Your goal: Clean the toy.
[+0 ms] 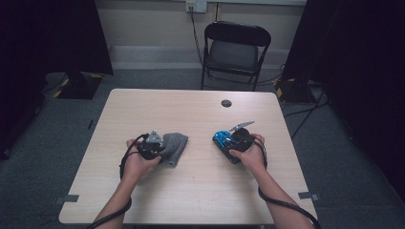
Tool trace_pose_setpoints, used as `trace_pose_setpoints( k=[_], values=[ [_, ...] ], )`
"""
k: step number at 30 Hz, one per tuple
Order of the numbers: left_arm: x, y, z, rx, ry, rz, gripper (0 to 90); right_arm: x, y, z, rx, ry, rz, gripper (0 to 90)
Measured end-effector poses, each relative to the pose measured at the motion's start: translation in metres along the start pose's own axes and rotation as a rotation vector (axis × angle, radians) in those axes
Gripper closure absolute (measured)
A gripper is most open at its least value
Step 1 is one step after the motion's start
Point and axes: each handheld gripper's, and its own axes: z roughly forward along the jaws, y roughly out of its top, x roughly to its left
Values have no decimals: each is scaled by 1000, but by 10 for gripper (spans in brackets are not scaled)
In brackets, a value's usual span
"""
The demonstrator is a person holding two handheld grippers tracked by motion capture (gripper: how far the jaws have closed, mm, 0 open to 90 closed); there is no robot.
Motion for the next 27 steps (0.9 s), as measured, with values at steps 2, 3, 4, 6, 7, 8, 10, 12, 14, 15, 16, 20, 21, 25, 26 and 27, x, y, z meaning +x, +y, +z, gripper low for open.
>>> trace_pose_setpoints(
  k=[2, 3, 4, 6, 7, 8, 10, 12, 14, 15, 16, 20, 21, 25, 26, 27],
  values=[
    [1, -1, 1, -7, -5, -19, 642, 0, 0, 0, -1, -2, -3, 279],
    [1, -1, 1, -5, -6, -27, 640, 0, 0, 1, -1, -2, -9, 278],
    [1, -1, 1, -5, -6, -27, 637, 0, 0, 1, -1, -2, -9, 278],
    [1, -1, 1, -5, -2, -25, 621, 0, -1, 2, -1, -3, -10, 277],
    [1, 0, 1, -9, -3, -28, 614, 1, -1, 3, -2, -5, -11, 276],
    [1, -1, 2, -11, -8, -40, 607, 1, -1, 3, -2, -5, -11, 275],
    [2, -1, 1, -15, -13, -54, 587, 1, -2, 4, 0, -13, -11, 273],
    [3, -1, 1, -22, -16, -65, 569, 2, -3, 5, -1, -15, -30, 271],
    [3, -1, 0, -26, -10, -74, 539, 2, -2, 5, 0, -14, -27, 271],
    [3, -2, 0, -27, -7, -78, 531, 2, -2, 5, 3, -11, -27, 270],
    [4, -2, -1, -31, 0, -78, 516, 1, -2, 5, 4, -8, -22, 268],
    [4, -1, -2, -45, 4, -99, 390, -1, -3, 4, -2, 10, -19, 262],
    [4, 0, -3, -50, 6, -102, 367, -2, -3, 3, -2, 12, -17, 250],
    [3, 3, -6, -53, 16, -111, 291, -1, 0, -2, -48, -4, -20, 207],
    [2, 4, -7, -55, 13, -113, 277, -1, 1, -4, -55, -6, -24, 206],
    [0, 6, -9, -59, 12, -113, 270, -1, 3, -6, -53, -12, -28, 203]
  ],
)
